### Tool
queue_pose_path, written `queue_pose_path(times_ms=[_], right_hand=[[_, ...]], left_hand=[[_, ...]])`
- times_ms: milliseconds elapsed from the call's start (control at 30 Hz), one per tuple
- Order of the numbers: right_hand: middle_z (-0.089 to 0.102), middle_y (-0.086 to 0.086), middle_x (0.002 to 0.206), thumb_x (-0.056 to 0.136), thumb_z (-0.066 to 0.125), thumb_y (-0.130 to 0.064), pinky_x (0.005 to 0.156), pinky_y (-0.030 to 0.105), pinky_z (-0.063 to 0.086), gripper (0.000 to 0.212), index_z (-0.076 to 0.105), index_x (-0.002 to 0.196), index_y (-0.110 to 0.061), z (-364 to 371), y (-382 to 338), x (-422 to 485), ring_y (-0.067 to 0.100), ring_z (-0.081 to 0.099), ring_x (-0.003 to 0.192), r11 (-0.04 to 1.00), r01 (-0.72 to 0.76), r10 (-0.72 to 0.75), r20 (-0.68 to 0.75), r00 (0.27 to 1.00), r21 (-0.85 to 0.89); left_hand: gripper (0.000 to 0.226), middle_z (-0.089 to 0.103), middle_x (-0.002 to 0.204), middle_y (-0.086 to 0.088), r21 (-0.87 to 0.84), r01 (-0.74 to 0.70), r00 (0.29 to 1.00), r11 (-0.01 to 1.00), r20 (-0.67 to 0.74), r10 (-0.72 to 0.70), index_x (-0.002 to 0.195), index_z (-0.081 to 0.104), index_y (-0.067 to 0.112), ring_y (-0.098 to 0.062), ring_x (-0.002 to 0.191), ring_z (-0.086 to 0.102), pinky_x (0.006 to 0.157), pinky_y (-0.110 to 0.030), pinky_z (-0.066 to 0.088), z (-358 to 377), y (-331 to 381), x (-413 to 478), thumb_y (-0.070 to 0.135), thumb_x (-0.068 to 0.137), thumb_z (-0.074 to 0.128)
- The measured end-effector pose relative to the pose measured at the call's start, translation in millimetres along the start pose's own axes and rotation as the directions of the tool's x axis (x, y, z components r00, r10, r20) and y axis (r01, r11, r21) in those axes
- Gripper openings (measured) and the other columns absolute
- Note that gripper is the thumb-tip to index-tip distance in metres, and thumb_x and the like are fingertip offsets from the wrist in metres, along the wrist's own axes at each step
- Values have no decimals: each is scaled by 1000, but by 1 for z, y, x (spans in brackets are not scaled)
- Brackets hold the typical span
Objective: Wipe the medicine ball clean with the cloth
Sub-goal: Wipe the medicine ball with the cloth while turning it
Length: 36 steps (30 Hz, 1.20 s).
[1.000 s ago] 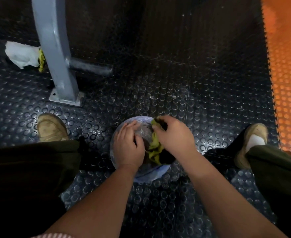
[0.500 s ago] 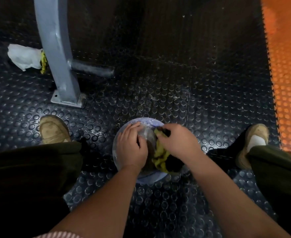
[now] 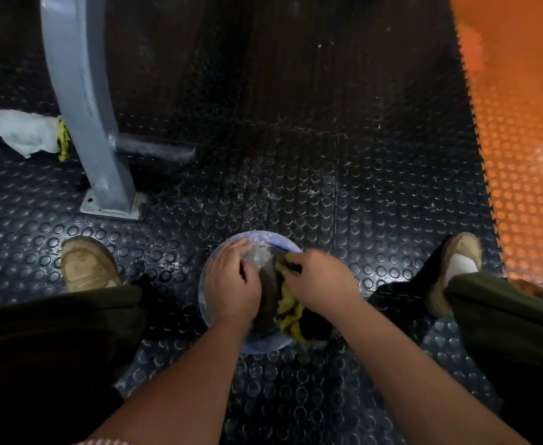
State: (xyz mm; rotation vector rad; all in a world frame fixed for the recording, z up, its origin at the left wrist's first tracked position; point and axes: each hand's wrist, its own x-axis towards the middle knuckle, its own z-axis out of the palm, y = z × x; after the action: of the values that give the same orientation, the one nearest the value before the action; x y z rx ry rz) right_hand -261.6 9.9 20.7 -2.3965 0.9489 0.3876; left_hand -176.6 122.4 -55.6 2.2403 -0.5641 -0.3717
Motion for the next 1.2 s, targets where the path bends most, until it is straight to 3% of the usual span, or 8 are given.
queue_pose_path(times_ms=[100, 400, 500, 633, 833, 967, 1100, 1200], right_hand=[[56, 2, 87, 96, 46, -30, 62, 29, 43, 25, 67, 108, -22, -2, -5, 32, 23, 56, 77, 999, -36, 37, -29, 999, 41], [51, 4, 107, 97, 42, -34, 72, 33, 47, 28, 59, 118, -28, 19, 0, -24, 26, 56, 97, 997, 78, -78, 27, 997, 1], [58, 2, 99, 94, 48, -36, 70, 30, 47, 23, 67, 107, -31, 9, 4, -12, 23, 59, 92, 1000, 23, -24, 41, 999, 11], [57, 2, 80, 95, 48, -33, 62, 29, 48, 24, 70, 103, -28, 2, -3, 35, 24, 59, 74, 1000, -23, 23, 32, 999, 12], [45, 3, 96, 96, 43, -29, 67, 31, 41, 25, 58, 114, -22, 16, -8, -3, 29, 57, 95, 996, 70, -71, -27, 997, -51], [42, -4, 91, 95, 44, -30, 64, 30, 40, 26, 58, 118, -29, 19, 0, -30, 24, 56, 90, 998, 63, -63, 21, 998, -1], [53, 1, 98, 96, 47, -31, 69, 31, 48, 28, 63, 119, -30, 7, 0, 7, 26, 61, 90, 999, -18, 21, -115, 993, 28], [62, 5, 97, 96, 46, -29, 71, 33, 52, 30, 63, 121, -28, -1, -6, 39, 25, 61, 84, 996, -61, 62, -19, 998, 66]], left_hand=[[42, 63, 126, 7, 10, 8, 1000, 1000, 10, -8, 116, 66, 18, -13, 122, 51, 106, -39, 41, 0, 1, 0, 24, 88, 34], [42, 65, 123, 6, 17, -12, 1000, 1000, -6, 12, 110, 70, 15, -15, 122, 53, 106, -43, 42, -1, 0, -2, 23, 87, 35], [49, 66, 123, 2, 71, -77, 997, 994, -14, 79, 110, 70, 12, -17, 121, 54, 109, -41, 40, -3, 1, -9, 28, 87, 29], [41, 65, 125, 2, 58, -50, 999, 997, 6, 50, 114, 68, 13, -16, 123, 52, 109, -43, 39, -3, -2, -6, 19, 88, 37], [33, 66, 121, 7, -63, 48, 999, 997, -1, -48, 109, 70, 15, -13, 116, 55, 102, -39, 45, -4, 4, 8, 18, 93, 42], [38, 67, 118, 5, -86, 56, 998, 995, 21, -55, 107, 71, 14, -15, 112, 59, 97, -41, 48, -3, 10, 16, 24, 88, 40], [28, 65, 121, 4, -52, 69, 998, 996, 17, -68, 111, 69, 13, -15, 115, 56, 101, -39, 45, -3, 13, 12, 13, 93, 47], [31, 64, 122, 5, -29, 30, 1000, 999, 6, -30, 113, 68, 14, -14, 118, 54, 104, -35, 43, -4, 9, 6, 14, 93, 45]])
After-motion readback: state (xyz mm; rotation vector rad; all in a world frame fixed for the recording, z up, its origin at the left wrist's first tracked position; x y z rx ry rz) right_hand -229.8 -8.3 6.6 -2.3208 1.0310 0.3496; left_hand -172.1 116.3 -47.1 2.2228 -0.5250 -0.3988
